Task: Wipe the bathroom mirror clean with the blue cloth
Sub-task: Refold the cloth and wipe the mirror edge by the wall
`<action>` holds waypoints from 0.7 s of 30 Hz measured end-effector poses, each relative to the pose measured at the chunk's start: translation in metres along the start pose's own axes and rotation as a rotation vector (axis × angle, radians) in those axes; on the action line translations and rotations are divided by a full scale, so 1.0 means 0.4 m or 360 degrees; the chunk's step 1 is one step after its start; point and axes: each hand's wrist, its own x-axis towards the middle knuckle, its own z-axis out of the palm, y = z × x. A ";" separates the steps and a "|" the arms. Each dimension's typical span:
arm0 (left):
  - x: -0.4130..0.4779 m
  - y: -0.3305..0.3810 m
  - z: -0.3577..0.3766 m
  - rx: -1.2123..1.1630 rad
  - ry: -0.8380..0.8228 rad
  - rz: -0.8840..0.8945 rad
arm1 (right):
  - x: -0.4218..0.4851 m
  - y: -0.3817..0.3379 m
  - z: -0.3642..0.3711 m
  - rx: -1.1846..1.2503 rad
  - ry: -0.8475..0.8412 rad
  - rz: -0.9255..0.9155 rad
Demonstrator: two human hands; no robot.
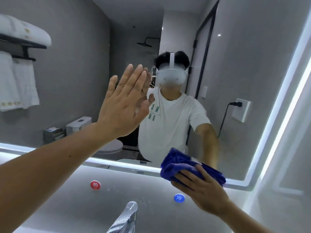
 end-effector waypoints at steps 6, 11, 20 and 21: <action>0.009 -0.036 -0.025 -0.0091 0.0069 -0.0064 | 0.253 0.142 -0.112 0.0182 0.0083 -0.0247; -0.005 -0.099 -0.072 -0.0112 0.0126 -0.0085 | 0.404 0.286 -0.229 0.0153 0.0275 0.0143; 0.013 -0.150 -0.121 -0.0143 0.0135 -0.0077 | 0.591 0.373 -0.331 0.0327 0.0622 0.1150; 0.018 -0.153 -0.123 -0.0149 0.0132 -0.0059 | 0.587 0.333 -0.319 0.0352 0.0623 0.1192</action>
